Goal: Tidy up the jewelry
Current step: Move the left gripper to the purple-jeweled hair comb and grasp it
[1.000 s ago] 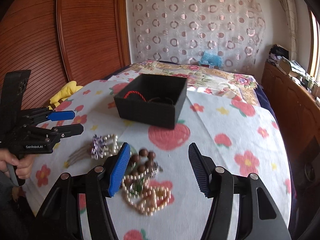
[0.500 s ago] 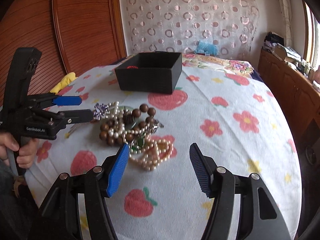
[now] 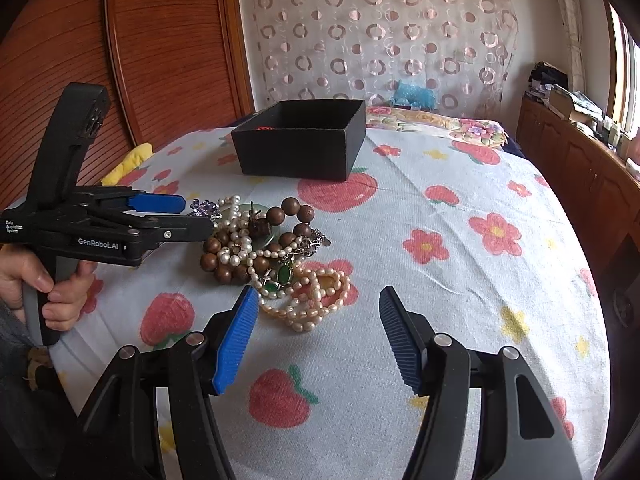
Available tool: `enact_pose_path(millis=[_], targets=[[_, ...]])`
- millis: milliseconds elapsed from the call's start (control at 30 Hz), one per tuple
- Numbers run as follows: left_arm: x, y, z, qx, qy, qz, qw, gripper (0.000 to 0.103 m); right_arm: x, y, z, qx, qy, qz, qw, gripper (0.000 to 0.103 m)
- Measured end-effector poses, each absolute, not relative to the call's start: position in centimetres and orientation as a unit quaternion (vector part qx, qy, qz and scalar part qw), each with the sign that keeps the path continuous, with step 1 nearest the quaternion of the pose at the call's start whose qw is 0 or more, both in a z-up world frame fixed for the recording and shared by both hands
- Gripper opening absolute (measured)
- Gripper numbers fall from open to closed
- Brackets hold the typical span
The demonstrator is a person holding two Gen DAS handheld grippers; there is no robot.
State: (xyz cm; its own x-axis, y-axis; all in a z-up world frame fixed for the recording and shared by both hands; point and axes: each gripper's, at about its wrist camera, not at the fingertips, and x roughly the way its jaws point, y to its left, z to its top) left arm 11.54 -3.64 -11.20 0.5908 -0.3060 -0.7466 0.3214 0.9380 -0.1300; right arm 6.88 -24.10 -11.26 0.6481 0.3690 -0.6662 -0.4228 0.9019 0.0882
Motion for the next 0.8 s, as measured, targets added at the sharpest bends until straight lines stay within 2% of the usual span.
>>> enact_pose_path(millis=[100, 167, 800], targets=[[11.5, -3.8, -11.4, 0.009, 0.42, -0.18, 0.89, 0.066, 6.8, -24.0, -11.3, -0.039, 0.358, 0.218, 0.907, 0.065], [11.4, -3.8, -11.5, 0.009, 0.42, -0.184, 0.889, 0.054, 6.8, -24.1, -11.3, -0.04, 0.358, 0.218, 0.907, 0.065], [7.5, -2.8, -8.2, 0.017, 0.36, -0.162, 0.919, 0.053, 7.3, -23.5, -11.4, -0.053, 0.365, 0.219, 0.904, 0.065]])
